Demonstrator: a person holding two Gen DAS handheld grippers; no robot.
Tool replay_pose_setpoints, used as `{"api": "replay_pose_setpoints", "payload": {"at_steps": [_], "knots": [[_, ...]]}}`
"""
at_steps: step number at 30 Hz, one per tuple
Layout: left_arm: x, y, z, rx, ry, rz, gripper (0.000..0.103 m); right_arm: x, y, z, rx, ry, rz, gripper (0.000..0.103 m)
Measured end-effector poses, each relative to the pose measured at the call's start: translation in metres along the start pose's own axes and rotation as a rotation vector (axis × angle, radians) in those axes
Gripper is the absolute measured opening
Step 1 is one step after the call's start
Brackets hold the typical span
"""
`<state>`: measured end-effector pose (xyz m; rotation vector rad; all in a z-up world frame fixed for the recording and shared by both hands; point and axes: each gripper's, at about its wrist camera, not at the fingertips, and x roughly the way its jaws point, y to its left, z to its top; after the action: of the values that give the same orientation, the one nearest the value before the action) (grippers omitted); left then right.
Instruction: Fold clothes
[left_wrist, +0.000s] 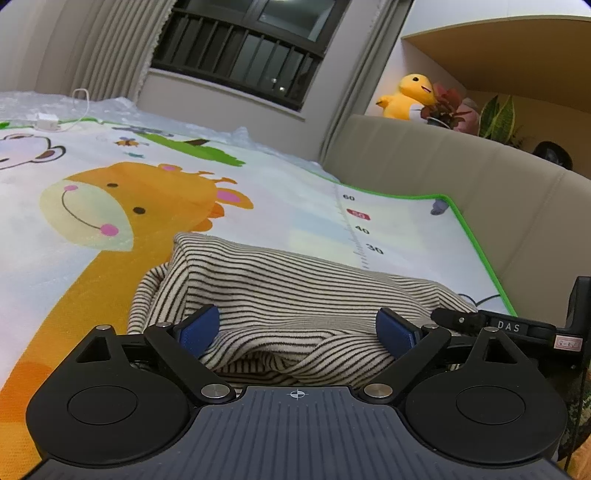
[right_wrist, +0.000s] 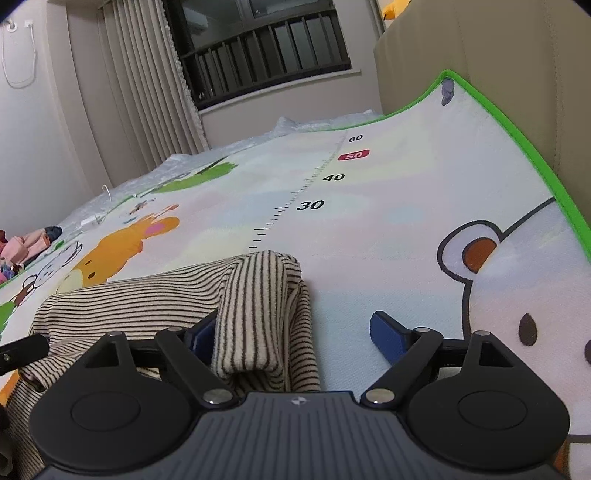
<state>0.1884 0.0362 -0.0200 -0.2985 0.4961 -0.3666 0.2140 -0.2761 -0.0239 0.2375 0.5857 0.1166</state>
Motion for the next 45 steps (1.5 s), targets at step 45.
{"api": "replay_pose_setpoints", "payload": {"at_steps": [45], "knots": [[-0.014, -0.001, 0.021, 0.074, 0.203, 0.012, 0.099, -0.036, 0.036, -0.011, -0.251, 0.070, 0.071, 0.072]]}}
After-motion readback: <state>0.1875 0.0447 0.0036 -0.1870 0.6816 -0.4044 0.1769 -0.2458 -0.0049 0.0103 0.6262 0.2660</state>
